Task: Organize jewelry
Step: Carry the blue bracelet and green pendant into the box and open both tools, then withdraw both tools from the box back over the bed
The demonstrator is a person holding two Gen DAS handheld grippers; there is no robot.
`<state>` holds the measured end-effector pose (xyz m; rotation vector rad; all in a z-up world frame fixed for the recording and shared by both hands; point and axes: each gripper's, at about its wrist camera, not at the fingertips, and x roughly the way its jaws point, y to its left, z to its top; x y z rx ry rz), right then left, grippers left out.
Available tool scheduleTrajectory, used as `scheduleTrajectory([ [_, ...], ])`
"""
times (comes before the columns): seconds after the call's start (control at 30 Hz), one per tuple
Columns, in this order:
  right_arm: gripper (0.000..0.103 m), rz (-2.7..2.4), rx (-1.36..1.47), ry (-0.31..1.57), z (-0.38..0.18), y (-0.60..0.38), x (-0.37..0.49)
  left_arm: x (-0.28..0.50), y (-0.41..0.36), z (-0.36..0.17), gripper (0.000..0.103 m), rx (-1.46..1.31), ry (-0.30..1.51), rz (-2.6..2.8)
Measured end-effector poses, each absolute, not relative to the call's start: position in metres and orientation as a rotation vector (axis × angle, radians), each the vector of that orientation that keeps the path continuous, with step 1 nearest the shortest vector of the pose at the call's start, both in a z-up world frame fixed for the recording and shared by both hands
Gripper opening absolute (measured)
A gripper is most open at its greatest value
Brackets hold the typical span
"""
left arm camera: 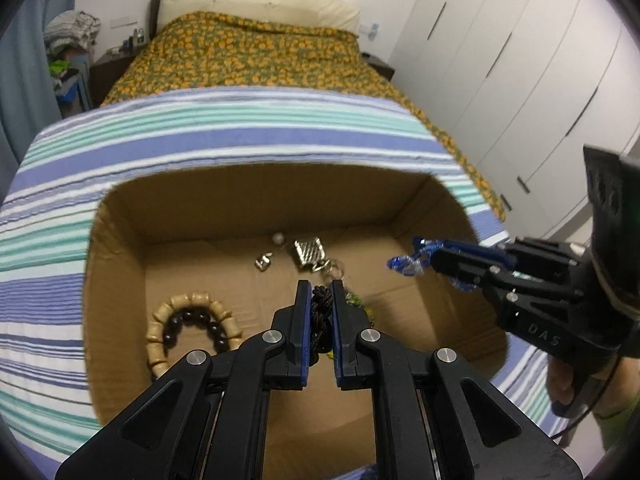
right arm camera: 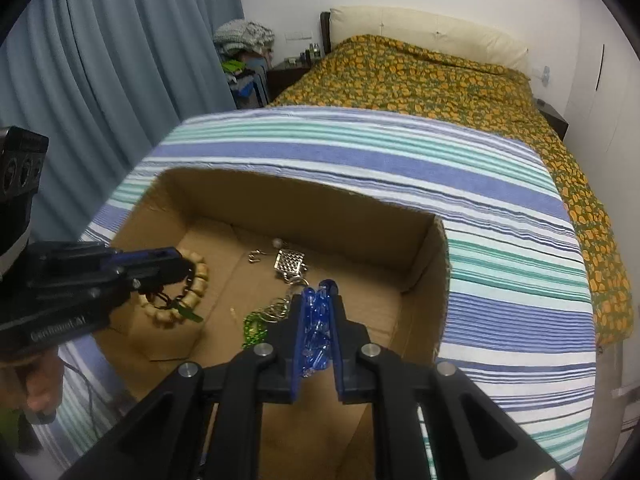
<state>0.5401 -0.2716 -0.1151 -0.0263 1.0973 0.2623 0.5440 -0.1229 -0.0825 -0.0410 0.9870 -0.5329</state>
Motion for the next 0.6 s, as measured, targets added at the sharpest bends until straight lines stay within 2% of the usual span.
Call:
scheduleTrajectory([
  [0.03, 0.012, 0.260, -0.028, 1.102, -0.117, -0.271, 0.542, 0.543, -0.126, -0.088, 0.008, -0.025, 1.000, -0.527],
  [0.1, 0.020, 0.253, -0.037, 1.110, -0.121, -0.270, 0.544, 0.544, -0.129, -0.094, 0.010, 0.010, 1.020, -0.498],
  [0.13, 0.029, 0.254, -0.033, 1.111, -0.122, -0.270, 0.545, 0.543, -0.129, -0.095, 0.021, 0.025, 1.026, -0.478],
  [0.17, 0.053, 0.251, -0.023, 1.109, -0.122, -0.271, 0.544, 0.545, -0.127, -0.094, 0.032, 0.032, 1.028, -0.466],
  [0.2, 0.063, 0.234, -0.021, 1.096, -0.118, -0.273, 0.542, 0.542, -0.125, -0.092, 0.060, 0.038, 1.022, -0.446],
  [0.23, 0.063, 0.219, -0.021, 1.070, -0.112, -0.276, 0.538, 0.537, -0.120, -0.086, 0.080, 0.040, 1.000, -0.426],
  [0.3, 0.063, 0.212, -0.015, 1.026, -0.097, -0.281, 0.529, 0.529, -0.112, -0.075, 0.088, 0.042, 0.952, -0.400],
  [0.6, 0.064, 0.206, -0.048, 0.931, -0.049, -0.291, 0.441, 0.442, -0.057, -0.026, 0.095, 0.145, 0.848, -0.349],
])
